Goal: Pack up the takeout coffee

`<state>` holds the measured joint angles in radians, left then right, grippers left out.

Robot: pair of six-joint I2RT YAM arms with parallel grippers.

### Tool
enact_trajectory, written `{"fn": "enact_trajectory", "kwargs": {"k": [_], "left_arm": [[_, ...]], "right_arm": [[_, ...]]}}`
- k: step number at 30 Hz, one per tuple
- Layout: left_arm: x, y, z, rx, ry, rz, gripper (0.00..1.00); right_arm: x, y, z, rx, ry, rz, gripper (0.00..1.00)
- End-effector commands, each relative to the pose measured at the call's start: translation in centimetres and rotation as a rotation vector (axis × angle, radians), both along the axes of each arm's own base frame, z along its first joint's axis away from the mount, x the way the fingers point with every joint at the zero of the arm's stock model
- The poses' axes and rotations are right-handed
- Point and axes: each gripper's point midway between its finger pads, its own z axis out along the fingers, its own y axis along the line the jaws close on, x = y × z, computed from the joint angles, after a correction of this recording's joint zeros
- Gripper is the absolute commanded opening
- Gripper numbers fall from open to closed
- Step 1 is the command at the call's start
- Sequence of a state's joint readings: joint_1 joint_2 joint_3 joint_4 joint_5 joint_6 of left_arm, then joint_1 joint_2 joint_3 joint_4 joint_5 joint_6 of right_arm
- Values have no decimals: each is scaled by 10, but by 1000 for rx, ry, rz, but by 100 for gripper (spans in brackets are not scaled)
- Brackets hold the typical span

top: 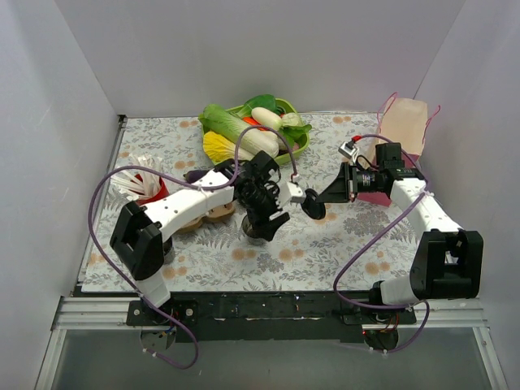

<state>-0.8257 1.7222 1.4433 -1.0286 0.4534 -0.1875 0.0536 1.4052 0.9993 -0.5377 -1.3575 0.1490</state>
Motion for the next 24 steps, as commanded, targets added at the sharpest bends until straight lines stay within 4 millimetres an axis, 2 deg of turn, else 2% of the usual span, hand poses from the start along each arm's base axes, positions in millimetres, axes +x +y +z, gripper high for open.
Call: {"fn": "enact_trajectory", "kwargs": {"k": [1, 3, 5, 6, 8, 9, 11, 12, 13, 14, 18, 20, 24], "left_arm": [[29, -16, 91, -265, -115, 147, 68], [48, -4, 112, -366, -63, 269, 71], [61, 18, 123, -444, 22, 361, 77], [61, 22, 124, -452, 43, 371, 78], [66, 33, 124, -464, 54, 397, 82], [68, 32, 128, -495, 60, 401, 84], [67, 37, 128, -515, 59, 428, 85], [68, 35, 130, -532, 69, 439, 85], [67, 36, 129, -535, 80, 443, 85], [64, 38, 124, -529, 99, 451, 86], [52, 42, 112, -522, 138, 446, 86], [48, 45, 102, -503, 149, 452, 86], [43, 50, 92, -505, 125, 451, 87]], "right_arm": [[-3, 15, 9, 33, -16, 63, 1], [-8, 31, 7, 31, 23, 117, 1], [-6, 43, 6, 36, -10, 153, 1], [-10, 55, 3, 36, 38, 192, 1], [-10, 68, 6, 57, 10, 249, 1], [-16, 78, 3, 72, 36, 309, 1], [-17, 90, 11, 97, 32, 375, 1], [-21, 99, 6, 108, 58, 431, 1], [-23, 104, 6, 106, 102, 455, 1], [-20, 109, 7, 118, 74, 479, 1], [-27, 131, -6, 100, 155, 567, 1], [-28, 137, -10, 93, 179, 590, 1], [-20, 143, -13, 92, 183, 593, 1]]}}
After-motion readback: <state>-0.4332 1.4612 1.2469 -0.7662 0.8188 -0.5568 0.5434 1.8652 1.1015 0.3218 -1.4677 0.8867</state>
